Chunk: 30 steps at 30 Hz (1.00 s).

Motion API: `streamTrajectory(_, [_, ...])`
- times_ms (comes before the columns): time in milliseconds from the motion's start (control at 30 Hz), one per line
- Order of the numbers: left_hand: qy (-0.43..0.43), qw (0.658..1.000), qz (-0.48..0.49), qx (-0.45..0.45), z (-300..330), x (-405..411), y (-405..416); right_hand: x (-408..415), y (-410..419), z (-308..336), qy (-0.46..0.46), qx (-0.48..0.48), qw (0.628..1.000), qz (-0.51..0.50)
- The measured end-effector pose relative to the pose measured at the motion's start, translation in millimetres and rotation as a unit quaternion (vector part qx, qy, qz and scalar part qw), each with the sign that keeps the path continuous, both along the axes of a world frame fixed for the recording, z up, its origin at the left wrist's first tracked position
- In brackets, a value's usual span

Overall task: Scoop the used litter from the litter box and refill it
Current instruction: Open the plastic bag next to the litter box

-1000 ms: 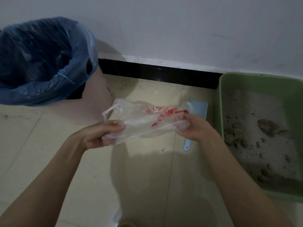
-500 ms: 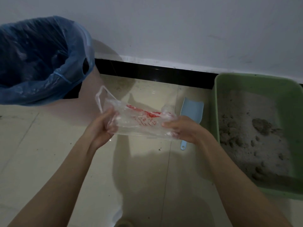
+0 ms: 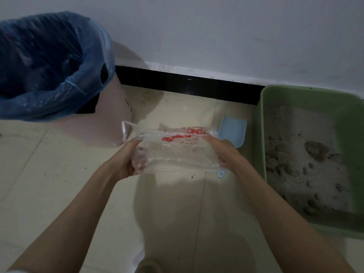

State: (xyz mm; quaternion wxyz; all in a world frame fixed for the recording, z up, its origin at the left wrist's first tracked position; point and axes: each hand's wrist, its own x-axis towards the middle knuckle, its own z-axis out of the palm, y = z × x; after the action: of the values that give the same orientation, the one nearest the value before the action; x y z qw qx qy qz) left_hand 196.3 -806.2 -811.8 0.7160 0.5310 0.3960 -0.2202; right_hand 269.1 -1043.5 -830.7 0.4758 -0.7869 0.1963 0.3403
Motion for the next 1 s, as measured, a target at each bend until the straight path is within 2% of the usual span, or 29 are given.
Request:
streamTrajectory(100, [-0.018, 0.993, 0.109, 0.044, -11.2, -0.9, 15.4, 2.3, -1.9, 3.6, -0.003, -0.045, 0.999, 0.013])
streamTrajectory(200, [-0.028, 0.99, 0.119, 0.075, -19.6, -4.1, 28.4, 5.1, 1.0, 9.5, -0.021, -0.026, 0.999, 0.012])
streamTrajectory(333, [-0.104, 0.992, 0.075, -0.013, -4.5, -8.4, 13.7, 5.0, 5.1, 14.7, -0.031, 0.026, 0.998, -0.055])
streamTrajectory(433, [-0.065, 0.995, 0.064, -0.05, -1.3, -8.6, 11.7, 5.7, 7.1, 10.9, -0.03, 0.016, 0.997, -0.069])
streamTrajectory(567, [-0.034, 0.996, 0.079, 0.025, -0.5, -3.9, -4.1, 2.1, 12.6, 11.6, -0.024, -0.067, 0.997, 0.038])
streamTrajectory(667, [-0.024, 0.992, 0.051, 0.111, -7.9, -1.9, -10.3, -0.1, 13.1, 13.0, -0.043, -0.125, 0.986, 0.102])
streamTrajectory(733, [-0.007, 0.987, 0.033, 0.155, -16.8, -2.1, -9.2, -3.3, 13.7, 16.7, -0.108, -0.158, 0.973, 0.131])
streamTrajectory(800, [0.008, 0.981, 0.025, 0.192, -21.5, -3.4, -10.6, -9.6, 22.4, 24.3, -0.277, -0.198, 0.929, 0.143])
streamTrajectory(867, [0.003, 0.969, 0.004, 0.247, -23.3, -5.8, -13.4, -18.5, 40.6, 32.0, -0.481, -0.199, 0.842, 0.143])
streamTrajectory(900, [-0.008, 0.962, -0.005, 0.272, -24.7, -7.3, -12.6, -23.1, 51.4, 33.8, -0.55, -0.194, 0.795, 0.165])
streamTrajectory(933, [-0.02, 0.958, -0.01, 0.287, -25.9, -8.7, -11.6, -27.4, 60.4, 30.4, -0.587, -0.187, 0.762, 0.199])
streamTrajectory(1000, [-0.03, 0.949, -0.023, 0.312, -29.1, -11.4, -7.2, -32.0, 68.8, 18.8, -0.58, -0.197, 0.738, 0.281])
